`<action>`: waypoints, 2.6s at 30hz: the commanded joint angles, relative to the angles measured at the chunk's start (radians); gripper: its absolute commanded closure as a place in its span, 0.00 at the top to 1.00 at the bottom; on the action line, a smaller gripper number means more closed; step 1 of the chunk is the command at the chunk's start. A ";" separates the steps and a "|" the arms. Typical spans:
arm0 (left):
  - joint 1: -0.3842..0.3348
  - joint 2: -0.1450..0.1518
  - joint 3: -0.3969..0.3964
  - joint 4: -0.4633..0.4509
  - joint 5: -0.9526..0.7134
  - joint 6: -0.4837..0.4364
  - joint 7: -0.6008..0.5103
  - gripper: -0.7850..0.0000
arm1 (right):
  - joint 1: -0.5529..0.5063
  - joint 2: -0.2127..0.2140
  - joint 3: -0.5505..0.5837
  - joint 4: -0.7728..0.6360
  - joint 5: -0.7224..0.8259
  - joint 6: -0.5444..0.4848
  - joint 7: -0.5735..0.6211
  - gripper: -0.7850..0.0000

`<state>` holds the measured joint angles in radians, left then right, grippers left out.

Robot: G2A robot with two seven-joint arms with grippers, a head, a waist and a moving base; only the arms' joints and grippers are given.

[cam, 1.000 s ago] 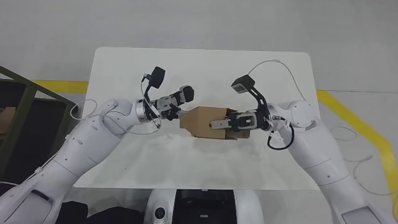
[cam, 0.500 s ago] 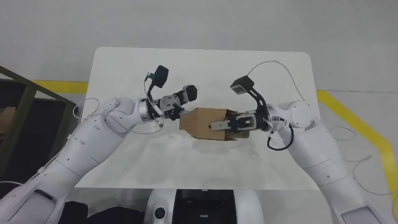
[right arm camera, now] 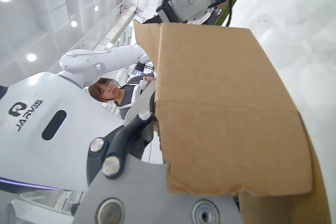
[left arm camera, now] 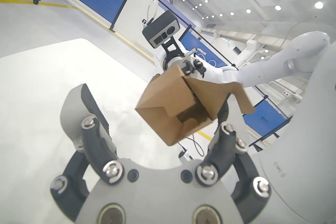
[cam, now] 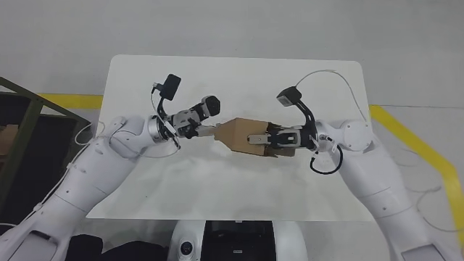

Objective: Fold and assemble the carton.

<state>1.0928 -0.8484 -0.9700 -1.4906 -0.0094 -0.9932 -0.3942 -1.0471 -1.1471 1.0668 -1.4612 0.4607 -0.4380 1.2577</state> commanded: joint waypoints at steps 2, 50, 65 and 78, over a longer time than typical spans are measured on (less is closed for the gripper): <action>0.014 0.017 -0.024 -0.012 -0.088 0.031 -0.096 1.00 | -0.020 0.006 0.019 -0.026 -0.064 -0.001 -0.048 0.00; 0.030 0.014 -0.119 -0.097 -0.033 0.403 -0.278 1.00 | -0.096 0.035 0.031 -0.199 -0.202 0.052 -0.186 0.00; 0.017 -0.009 -0.082 -0.077 -0.071 0.350 -0.303 1.00 | -0.060 0.023 -0.020 -0.157 -0.072 0.021 -0.149 0.00; 0.031 -0.020 -0.072 -0.085 -0.071 0.315 -0.325 1.00 | -0.048 0.021 -0.026 -0.137 0.056 0.013 -0.078 0.00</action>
<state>1.1226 -0.8680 -1.0424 -1.5742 -0.0817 -0.6776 -0.7169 -1.0952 -1.1262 1.0408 -1.5982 0.5088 -0.4254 1.1753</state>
